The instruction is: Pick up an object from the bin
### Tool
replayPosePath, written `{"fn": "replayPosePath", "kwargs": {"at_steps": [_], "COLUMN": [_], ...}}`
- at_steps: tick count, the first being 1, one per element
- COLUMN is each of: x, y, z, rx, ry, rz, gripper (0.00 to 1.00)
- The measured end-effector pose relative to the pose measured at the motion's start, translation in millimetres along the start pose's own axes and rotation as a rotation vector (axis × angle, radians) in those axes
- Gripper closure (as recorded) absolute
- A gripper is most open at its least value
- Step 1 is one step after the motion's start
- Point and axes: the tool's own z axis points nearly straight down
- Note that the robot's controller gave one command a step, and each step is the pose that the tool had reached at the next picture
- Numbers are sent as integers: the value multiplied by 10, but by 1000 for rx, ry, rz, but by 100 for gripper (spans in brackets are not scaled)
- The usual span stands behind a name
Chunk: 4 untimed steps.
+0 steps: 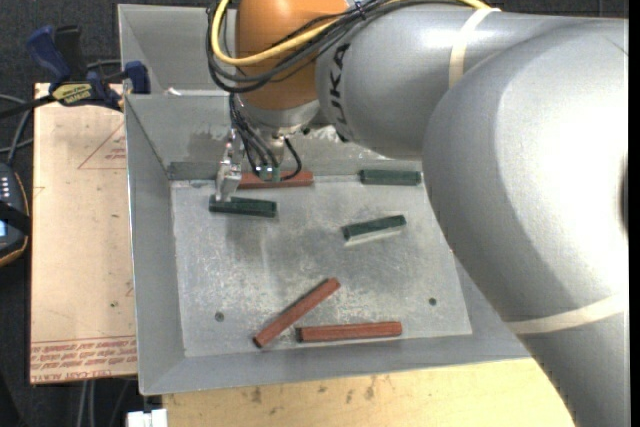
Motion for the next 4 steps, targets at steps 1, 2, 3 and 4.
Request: {"fn": "replayPosePath", "kwargs": {"at_steps": [1, 2, 3, 4], "x": [71, 68, 5, 4], "y": [43, 42, -371, -371], "z": [223, 219, 694, 694], "rx": [3, 2, -3, -3], "ry": [9, 8, -6, -6], "rz": [-195, -195, -310, -310], "gripper": [0, 0, 100, 100]}}
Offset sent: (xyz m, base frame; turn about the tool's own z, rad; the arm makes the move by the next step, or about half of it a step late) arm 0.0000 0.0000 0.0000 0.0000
